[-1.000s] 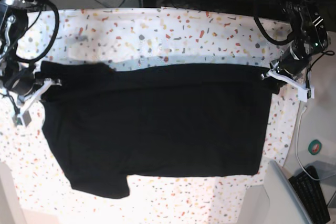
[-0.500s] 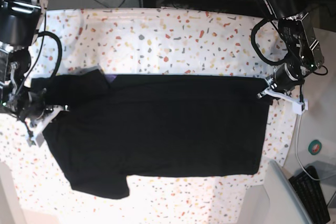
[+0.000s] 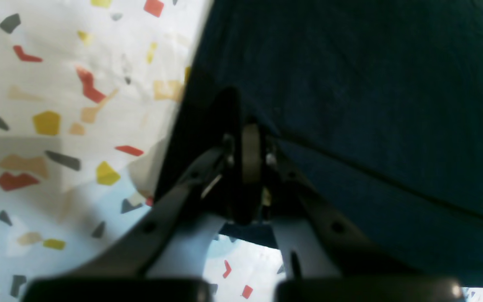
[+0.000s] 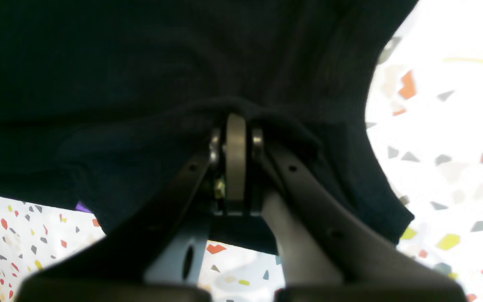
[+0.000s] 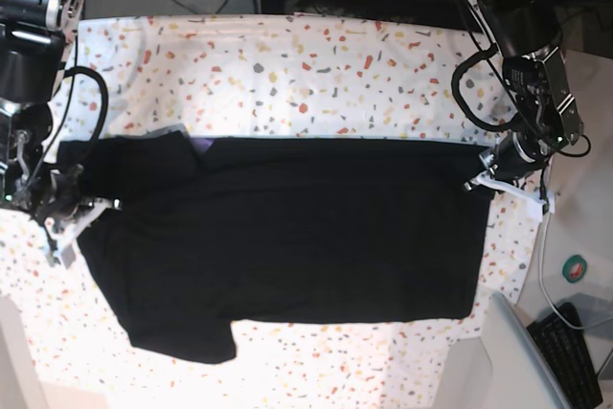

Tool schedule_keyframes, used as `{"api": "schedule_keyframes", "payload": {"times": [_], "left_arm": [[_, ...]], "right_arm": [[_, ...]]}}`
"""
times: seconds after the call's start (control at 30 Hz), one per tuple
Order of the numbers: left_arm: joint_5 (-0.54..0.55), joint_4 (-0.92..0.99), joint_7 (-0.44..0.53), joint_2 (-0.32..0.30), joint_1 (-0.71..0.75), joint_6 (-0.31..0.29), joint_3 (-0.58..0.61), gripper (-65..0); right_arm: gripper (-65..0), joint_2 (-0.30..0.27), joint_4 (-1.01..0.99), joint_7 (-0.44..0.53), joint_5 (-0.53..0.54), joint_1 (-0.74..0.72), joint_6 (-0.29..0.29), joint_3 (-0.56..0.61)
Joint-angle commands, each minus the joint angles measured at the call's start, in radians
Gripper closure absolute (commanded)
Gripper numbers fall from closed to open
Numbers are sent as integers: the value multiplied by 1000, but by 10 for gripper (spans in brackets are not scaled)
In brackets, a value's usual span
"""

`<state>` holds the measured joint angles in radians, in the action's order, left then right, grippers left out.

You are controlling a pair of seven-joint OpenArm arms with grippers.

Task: Layout the t-shirt on the table in an organized manner, then fold the t-shirt properly
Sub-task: 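Grasp the collar-side edge with both grippers and fold it over the shirt, then regrasp the folded edge with both grippers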

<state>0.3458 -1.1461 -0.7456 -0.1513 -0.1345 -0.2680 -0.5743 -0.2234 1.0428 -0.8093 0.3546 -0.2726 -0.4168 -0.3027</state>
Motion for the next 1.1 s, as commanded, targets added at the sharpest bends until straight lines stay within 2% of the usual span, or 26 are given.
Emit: {"api": "schedule_keyframes", "payload": {"times": [0.0, 0.23, 0.3, 0.33, 0.37, 0.4, 0.43, 0.5, 0.6, 0.67, 0.77, 0.87, 1.0, 1.07], "left_arm": [[14, -16, 24, -14, -29, -4, 0, 0], [9, -2, 24, -14, -40, -4, -5, 0], [16, -4, 24, -14, -40, -4, -6, 0], [16, -7, 24, -14, -41, -4, -6, -39], [17, -10, 25, -14, -41, -4, -6, -156], [17, -13, 28, -14, -41, -7, -8, -237], [19, -21, 48, -14, -41, -9, -8, -324], [40, -58, 119, -12, -29, -9, -8, -408], [187, -102, 232, -17, 42, -9, -8, -420], [301, -130, 272, -21, 92, -9, -8, -420], [416, -179, 274, -43, 190, -9, 0, -420], [430, -197, 285, -37, 290, -9, -8, -420], [434, -119, 427, -18, 338, -10, -51, -418], [433, -41, 479, -21, 325, -12, -46, -418]], "right_arm": [[0, -15, 17, 29, 8, -27, -1, -2], [0, -11, -5, 37, 8, -29, -1, -10], [-123, -11, -3, 40, 10, -27, -1, -13], [-198, -11, -2, 40, 11, -26, -1, -19], [-261, -9, 8, 40, 11, -24, -1, -37], [-306, -6, 20, 40, 11, -20, -3, -56], [-342, -6, 40, 40, 13, -6, -3, -74], [-359, 3, 101, 41, 14, 26, -4, -100], [-359, 42, 255, 47, 16, 97, -7, -175], [-360, 71, 356, 66, 16, 146, -7, -217], [-360, 112, 498, 69, 16, 238, -7, -252], [-359, 169, 614, 75, 16, 349, -7, -298], [-359, 215, 687, 75, 17, 456, -9, -330], [-359, 233, 690, 77, 56, 490, -9, -355]]}}
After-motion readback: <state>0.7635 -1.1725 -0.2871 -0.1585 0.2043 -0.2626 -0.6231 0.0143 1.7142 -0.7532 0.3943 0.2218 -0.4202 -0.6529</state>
